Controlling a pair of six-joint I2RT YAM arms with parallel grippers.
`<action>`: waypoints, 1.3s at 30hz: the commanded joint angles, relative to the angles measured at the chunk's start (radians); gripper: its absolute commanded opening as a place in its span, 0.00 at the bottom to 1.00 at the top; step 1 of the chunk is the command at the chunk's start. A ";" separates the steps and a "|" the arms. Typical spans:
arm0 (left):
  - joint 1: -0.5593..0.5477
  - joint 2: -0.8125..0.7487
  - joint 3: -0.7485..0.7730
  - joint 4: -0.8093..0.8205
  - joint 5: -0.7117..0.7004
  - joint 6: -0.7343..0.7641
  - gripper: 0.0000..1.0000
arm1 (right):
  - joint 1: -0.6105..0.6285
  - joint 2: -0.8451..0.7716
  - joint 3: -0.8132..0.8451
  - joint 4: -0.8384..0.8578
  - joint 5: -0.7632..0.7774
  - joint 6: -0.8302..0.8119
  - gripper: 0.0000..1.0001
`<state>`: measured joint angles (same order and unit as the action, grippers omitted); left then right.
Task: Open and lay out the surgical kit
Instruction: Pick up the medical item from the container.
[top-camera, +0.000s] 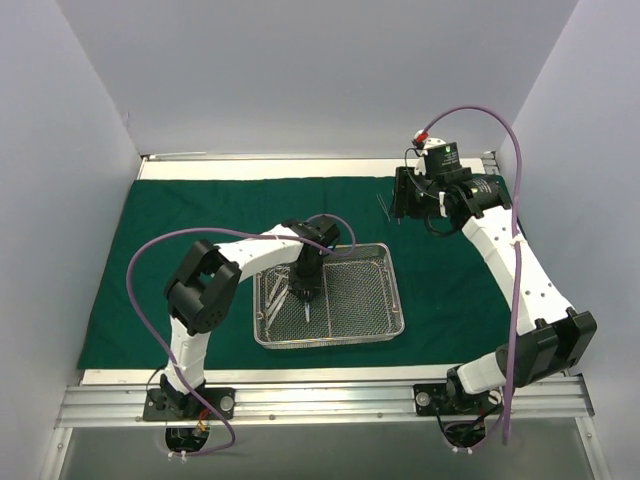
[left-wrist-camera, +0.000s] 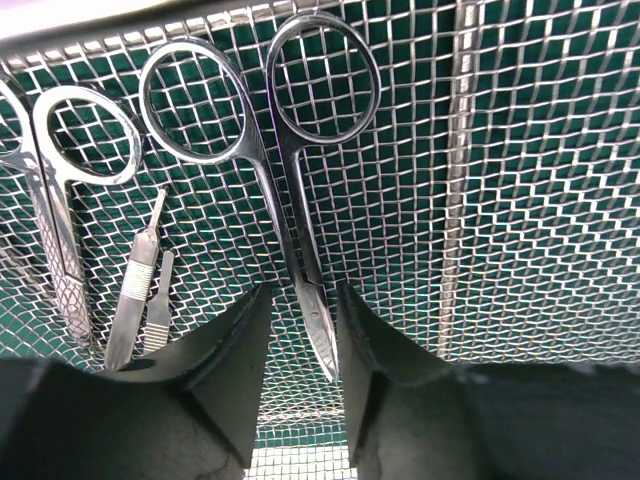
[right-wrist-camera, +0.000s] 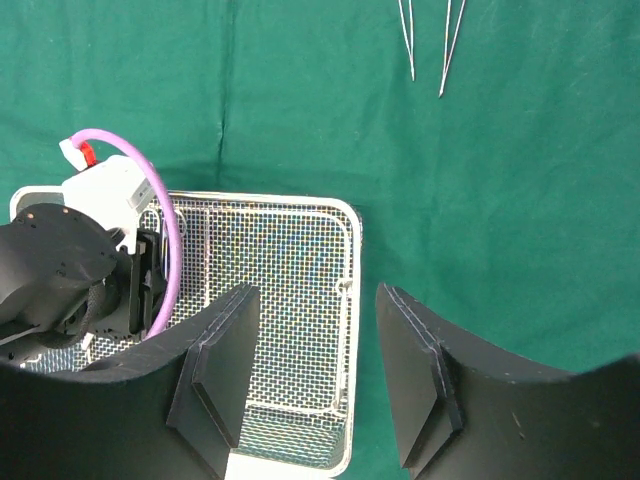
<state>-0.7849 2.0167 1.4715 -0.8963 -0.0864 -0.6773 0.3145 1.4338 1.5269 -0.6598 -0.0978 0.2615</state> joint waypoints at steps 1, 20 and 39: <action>-0.007 0.028 -0.034 0.066 -0.018 -0.016 0.40 | -0.003 -0.032 -0.013 0.002 -0.010 -0.002 0.50; 0.016 -0.087 -0.040 0.042 0.043 0.093 0.02 | 0.003 -0.003 0.047 -0.024 0.017 0.007 0.50; 0.114 -0.465 0.063 -0.147 0.626 0.058 0.02 | 0.170 -0.182 -0.137 0.198 -0.025 -0.359 0.45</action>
<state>-0.6960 1.6531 1.5337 -1.0290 0.3897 -0.5671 0.4438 1.3357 1.4006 -0.5262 -0.1127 0.0257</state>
